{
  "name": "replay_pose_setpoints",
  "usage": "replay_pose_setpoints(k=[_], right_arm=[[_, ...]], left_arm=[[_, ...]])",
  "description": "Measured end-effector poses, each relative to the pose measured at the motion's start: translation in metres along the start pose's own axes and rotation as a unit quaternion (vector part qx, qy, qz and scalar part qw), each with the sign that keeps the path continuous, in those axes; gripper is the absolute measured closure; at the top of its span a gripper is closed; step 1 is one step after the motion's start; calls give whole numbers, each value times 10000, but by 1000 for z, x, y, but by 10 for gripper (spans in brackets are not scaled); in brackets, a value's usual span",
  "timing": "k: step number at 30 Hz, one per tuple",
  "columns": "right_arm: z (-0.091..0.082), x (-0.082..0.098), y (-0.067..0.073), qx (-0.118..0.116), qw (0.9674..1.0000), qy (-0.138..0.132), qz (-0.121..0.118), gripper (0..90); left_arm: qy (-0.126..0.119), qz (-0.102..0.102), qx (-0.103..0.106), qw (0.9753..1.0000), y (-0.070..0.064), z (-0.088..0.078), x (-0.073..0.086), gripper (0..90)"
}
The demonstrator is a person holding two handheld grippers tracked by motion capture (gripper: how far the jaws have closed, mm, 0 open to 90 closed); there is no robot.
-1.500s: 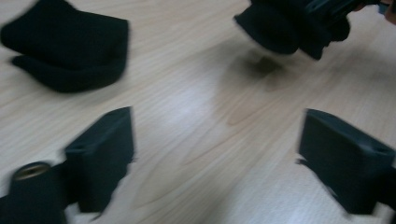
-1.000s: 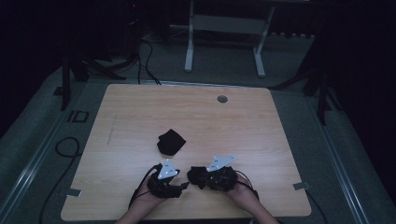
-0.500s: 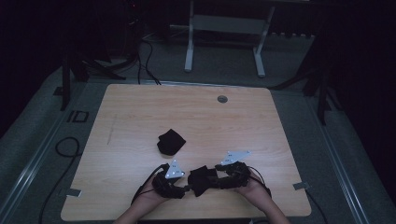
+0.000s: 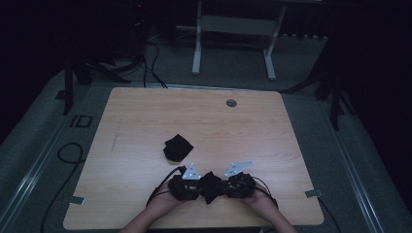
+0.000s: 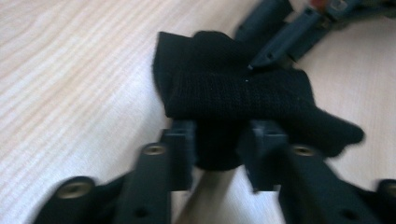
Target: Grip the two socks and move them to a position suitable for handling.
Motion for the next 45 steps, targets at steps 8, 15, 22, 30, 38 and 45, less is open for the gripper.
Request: replay_pose_setpoints(k=[8, 15, 22, 30, 38, 45], right_arm=[[-20, -10, 1, 75, 9993, -356, 2, 797], [-60, -32, 3, -118, 9953, -950, 121, 799], [-94, -37, -14, 263, 9908, -1288, 327, 818], [-117, -15, -33, 341, 9885, -1304, 686, 816], [-77, 25, -35, 235, 9941, -623, 862, 813], [-69, 41, -41, 247, 9931, -483, 1044, 774]], left_arm=[[-334, -79, -28, 9994, -1, -20, -12, 844], [-569, 73, -45, 9983, -2, -57, -27, 846], [-378, 12, -225, 9990, 4, -86, -11, 847], [-193, -26, 264, 9995, 6, -112, 12, 843], [277, 189, 420, 9986, 8, -82, 29, 838], [296, 60, 268, 9992, 15, -74, 39, 691]])
Point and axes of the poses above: each handheld gripper's, and its own axes: z roughly forward along the jaws, x roughly out of its underside, y roughly to its left, the point moved 8 cm from there along z, roughly forward along the jaws, and after that the axes turned 12 degrees about z, right-handed, at the moved point
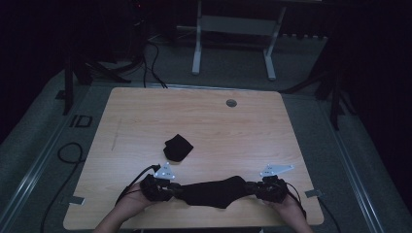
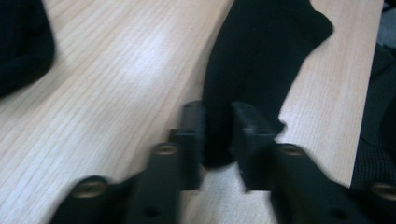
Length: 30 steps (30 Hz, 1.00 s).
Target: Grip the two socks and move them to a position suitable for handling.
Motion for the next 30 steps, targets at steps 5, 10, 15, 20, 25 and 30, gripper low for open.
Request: replay_pose_setpoints(k=[5, 10, 15, 20, 25, 30], right_arm=[[-9, 0, 0, -54, 10000, 1, -34, 590], [-20, -10, -2, 135, 9998, -143, -105, 586], [-12, -16, 3, 373, 9984, -384, -206, 897], [8, -5, 4, 357, 9989, -17, -304, 898], [18, 5, -2, 484, 9979, 244, -355, 898], [15, 10, -3, 447, 9982, 202, -339, 897]], left_arm=[[-144, -48, -354, 9993, 7, -15, 2, 499], [-370, -94, -350, 9987, 2, -19, -7, 596], [-302, 51, -314, 9990, -10, 6, -15, 860], [-74, 66, -214, 9997, -10, 23, -10, 899], [-5, 56, -350, 9994, -5, 28, -2, 899], [-86, -81, -340, 9994, -1, 29, 5, 900]])
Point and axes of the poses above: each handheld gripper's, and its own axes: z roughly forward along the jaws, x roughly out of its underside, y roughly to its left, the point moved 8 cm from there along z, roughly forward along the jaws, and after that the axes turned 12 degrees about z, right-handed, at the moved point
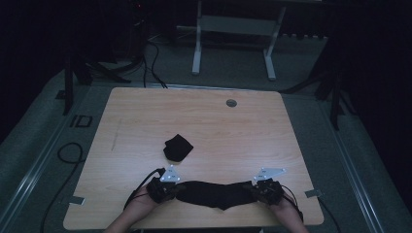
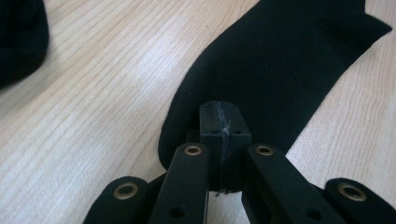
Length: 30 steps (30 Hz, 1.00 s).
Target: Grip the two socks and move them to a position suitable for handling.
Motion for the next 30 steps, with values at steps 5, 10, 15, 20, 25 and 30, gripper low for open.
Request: replay_pose_setpoints(k=[5, 10, 15, 20, 25, 30], right_arm=[[-3, 4, 2, -33, 10000, 52, -11, 897], [-3, 5, 3, -33, 9999, 92, -20, 897], [-6, -9, 12, -149, 9999, 6, -10, 875], [-10, -49, 27, -276, 9987, -297, -292, 814], [-1, -84, 41, -310, 9971, -320, -619, 715], [20, -112, 49, -341, 9961, -141, -799, 637]], left_arm=[[31, 73, 78, 9999, -9, -2, 1, 899], [31, 38, 116, 9999, -10, -3, 3, 898], [-232, -87, 179, 9995, -9, -9, -2, 895], [-484, -233, 94, 9985, -2, -26, -4, 780], [-725, -282, -158, 9968, 5, -37, 4, 715], [-830, -489, -265, 9950, 13, -46, 16, 674]])
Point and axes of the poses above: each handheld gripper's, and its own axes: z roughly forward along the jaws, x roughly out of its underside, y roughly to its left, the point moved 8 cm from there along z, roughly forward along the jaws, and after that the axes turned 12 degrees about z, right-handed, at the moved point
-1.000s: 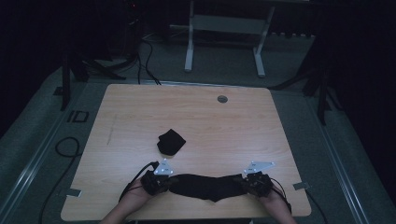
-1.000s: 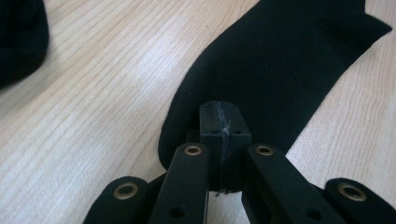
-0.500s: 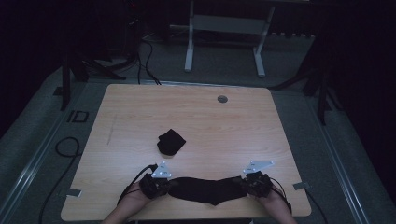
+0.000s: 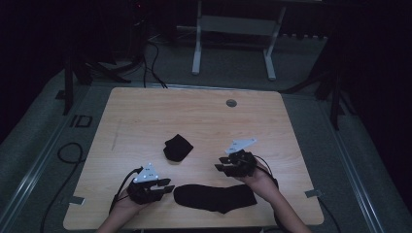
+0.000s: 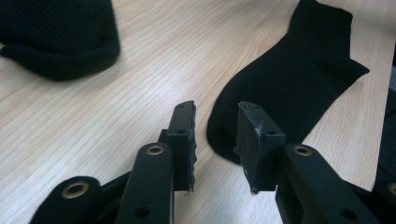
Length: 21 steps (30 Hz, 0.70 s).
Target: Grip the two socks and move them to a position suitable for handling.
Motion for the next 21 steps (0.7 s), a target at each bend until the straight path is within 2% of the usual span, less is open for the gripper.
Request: replay_pose_setpoints(k=[6, 10, 17, 21], right_arm=[[28, -30, -2, -33, 9998, 174, -74, 564], [44, -48, -1, -60, 9997, 206, -82, 540], [73, -75, 5, -135, 9993, 297, -174, 470], [92, -92, 9, -140, 9991, 324, -236, 438]], left_arm=[[-52, -130, -59, 9999, 6, -7, 11, 641], [-154, -177, -25, 9997, 6, -8, 11, 641], [-106, -115, -34, 9999, 3, -4, 12, 640], [-195, -173, -36, 9997, 3, -5, 10, 591]])
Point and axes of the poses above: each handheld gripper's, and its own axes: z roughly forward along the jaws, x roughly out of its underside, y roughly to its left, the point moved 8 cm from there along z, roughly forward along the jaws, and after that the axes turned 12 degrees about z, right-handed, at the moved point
